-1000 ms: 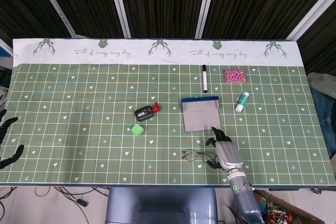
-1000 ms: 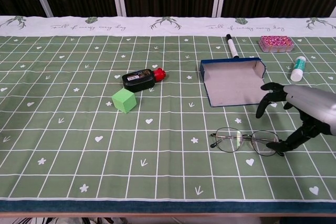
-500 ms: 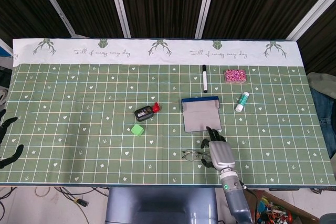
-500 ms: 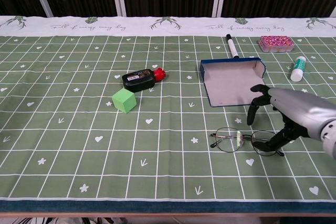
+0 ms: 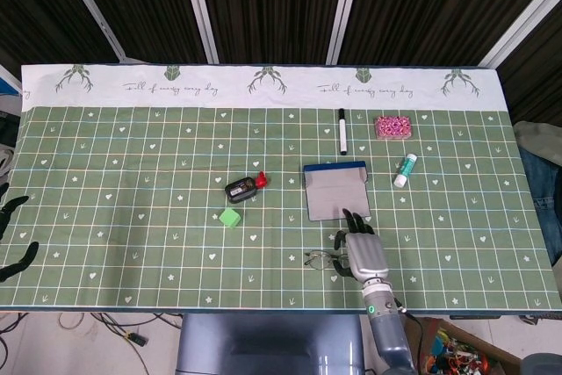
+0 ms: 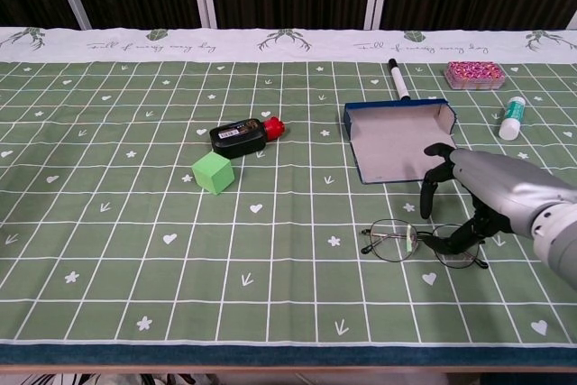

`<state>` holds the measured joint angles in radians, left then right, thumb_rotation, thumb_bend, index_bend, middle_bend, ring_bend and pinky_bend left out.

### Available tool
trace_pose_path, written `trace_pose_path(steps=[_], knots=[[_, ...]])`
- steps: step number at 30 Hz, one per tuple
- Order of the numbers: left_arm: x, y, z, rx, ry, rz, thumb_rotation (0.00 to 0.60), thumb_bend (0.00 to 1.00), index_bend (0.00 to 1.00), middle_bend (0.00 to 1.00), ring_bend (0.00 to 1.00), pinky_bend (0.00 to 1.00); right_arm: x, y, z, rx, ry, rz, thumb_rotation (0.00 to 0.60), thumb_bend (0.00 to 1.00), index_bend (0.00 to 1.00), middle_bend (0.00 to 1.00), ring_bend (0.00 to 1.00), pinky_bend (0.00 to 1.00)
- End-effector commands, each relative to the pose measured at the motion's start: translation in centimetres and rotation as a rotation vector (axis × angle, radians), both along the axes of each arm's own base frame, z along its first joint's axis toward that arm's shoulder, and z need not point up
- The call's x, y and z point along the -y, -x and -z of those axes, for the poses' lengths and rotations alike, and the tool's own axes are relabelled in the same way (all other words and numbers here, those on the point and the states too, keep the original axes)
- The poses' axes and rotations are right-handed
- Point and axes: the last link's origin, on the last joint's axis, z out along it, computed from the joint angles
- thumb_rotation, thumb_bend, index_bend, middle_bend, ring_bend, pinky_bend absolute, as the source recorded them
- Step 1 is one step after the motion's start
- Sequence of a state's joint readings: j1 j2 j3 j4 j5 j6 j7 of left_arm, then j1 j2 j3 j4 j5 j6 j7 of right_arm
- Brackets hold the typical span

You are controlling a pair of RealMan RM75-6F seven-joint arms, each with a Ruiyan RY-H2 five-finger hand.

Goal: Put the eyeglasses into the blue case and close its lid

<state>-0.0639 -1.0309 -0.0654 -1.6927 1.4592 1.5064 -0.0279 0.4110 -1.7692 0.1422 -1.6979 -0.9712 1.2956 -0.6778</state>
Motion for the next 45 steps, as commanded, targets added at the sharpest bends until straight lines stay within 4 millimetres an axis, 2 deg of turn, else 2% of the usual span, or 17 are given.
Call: trace_pose_path(steps=[1,9,34,45], knots=[[0.0,0.01,-0.01,0.0,-0.001,-0.001,0.6,0.32,0.15,0.0,0.0,0.0,-0.04,-0.03,0.12,0.001,-0.002,0.0,0.6,0.36,0.54,0.02,0.02,0.2],[-0.03,0.02,0.02,-0.001,0.001,-0.001,0.6,0.32,0.15,0.0,0.0,0.0,-0.02,-0.27,0.47,0.004,-0.008,-0.004,0.6,0.4,0.55,0.02,0.02,0.2],[-0.08,0.13,0.01,-0.005,0.0,-0.006,0.6,0.32,0.15,0.0,0.0,0.0,0.0,-0.11,0.8,0.002,-0.027,0.002,0.6,0.44,0.6,0.02,0.02,0.2],[-0.08,0.16,0.0,-0.005,0.0,-0.008,0.6,0.32,0.15,0.0,0.0,0.0,0.01,-0.16,0.85,0.001,-0.035,0.0,0.6,0.51,0.61,0.02,0.02,0.2]])
